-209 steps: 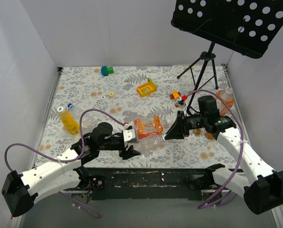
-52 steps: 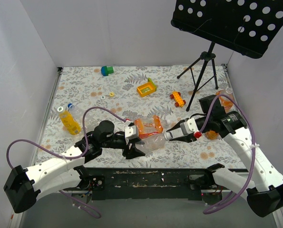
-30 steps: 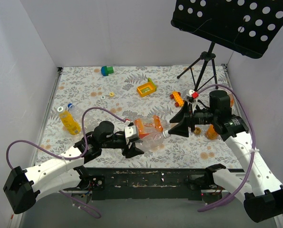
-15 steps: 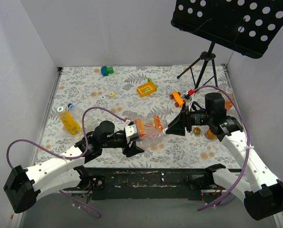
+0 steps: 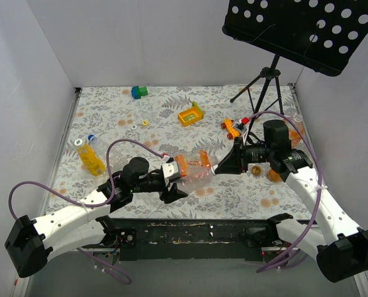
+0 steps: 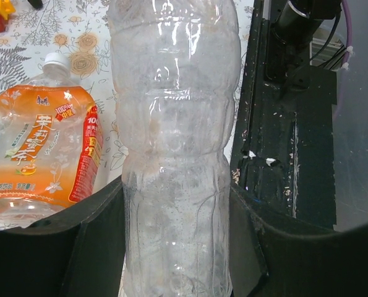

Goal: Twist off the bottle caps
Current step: Unscrew the bottle cap from the plastic bottle.

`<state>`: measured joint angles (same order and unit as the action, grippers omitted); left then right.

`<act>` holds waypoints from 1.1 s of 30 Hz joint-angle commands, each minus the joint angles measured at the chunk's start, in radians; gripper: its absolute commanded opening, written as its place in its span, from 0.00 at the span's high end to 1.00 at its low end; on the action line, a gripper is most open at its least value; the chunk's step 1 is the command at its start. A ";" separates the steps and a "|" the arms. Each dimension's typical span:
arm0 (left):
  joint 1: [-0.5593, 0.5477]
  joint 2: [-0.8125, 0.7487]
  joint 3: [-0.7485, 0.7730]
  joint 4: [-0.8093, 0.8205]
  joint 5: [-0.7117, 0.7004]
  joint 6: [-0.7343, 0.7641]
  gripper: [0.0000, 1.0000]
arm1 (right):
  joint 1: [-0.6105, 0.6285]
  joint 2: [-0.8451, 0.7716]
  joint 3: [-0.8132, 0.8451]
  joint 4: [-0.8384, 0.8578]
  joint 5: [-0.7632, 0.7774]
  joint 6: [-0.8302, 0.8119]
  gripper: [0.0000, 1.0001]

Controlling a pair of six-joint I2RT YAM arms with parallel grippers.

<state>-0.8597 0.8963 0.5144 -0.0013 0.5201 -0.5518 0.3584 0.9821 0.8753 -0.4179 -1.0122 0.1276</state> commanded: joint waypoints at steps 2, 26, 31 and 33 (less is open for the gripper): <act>-0.004 -0.008 0.004 0.017 0.023 0.030 1.00 | 0.007 0.035 0.088 -0.082 -0.164 -0.240 0.99; -0.004 -0.011 0.016 -0.034 0.173 0.035 1.00 | 0.031 -0.011 0.169 -0.648 -0.066 -1.800 0.99; -0.004 -0.010 0.001 -0.008 0.172 0.020 1.00 | 0.031 -0.033 0.143 -0.607 -0.072 -1.754 0.99; -0.004 -0.011 0.001 -0.008 0.170 0.016 1.00 | 0.031 -0.031 0.140 -0.601 -0.078 -1.737 0.99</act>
<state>-0.8597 0.8959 0.5148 0.0002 0.6434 -0.5323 0.4042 0.9604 1.0222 -1.0630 -1.1110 -1.6356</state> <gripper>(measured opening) 0.520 0.357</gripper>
